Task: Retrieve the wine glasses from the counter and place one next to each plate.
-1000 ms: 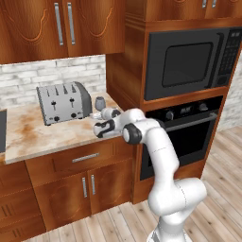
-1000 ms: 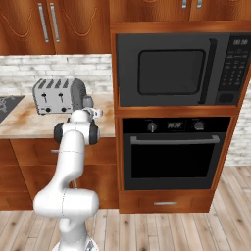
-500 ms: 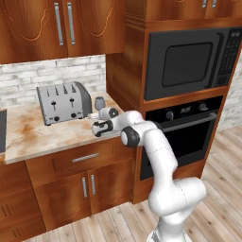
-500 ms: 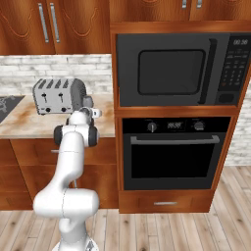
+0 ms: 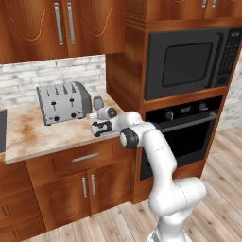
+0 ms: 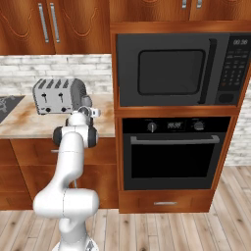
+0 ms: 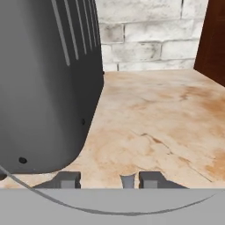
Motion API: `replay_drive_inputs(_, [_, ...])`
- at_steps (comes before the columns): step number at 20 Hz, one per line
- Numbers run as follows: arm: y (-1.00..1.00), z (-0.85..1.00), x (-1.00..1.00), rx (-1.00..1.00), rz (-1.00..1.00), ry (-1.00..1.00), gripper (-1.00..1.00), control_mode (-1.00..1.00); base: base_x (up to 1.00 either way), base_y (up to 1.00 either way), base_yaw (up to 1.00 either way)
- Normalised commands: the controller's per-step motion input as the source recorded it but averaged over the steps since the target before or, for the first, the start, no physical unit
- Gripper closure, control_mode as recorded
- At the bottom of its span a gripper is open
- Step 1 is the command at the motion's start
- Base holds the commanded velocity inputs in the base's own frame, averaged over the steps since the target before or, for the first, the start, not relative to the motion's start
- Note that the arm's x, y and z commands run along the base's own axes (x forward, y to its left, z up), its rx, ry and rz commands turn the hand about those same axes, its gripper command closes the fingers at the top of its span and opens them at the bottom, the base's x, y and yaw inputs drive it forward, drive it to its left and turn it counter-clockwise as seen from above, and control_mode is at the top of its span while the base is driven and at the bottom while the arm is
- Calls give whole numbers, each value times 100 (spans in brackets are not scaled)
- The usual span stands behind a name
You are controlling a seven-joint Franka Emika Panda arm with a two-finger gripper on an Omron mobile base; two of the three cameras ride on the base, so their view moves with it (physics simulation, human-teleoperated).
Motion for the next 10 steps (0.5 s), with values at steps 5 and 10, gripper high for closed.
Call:
replay_drive_inputs(5, [5,14,3,0,-1,2,100,-100,0,0,0])
replay_drive_inputs(10, [12,59,2,0,-4,5,100,-100,0,0,0])
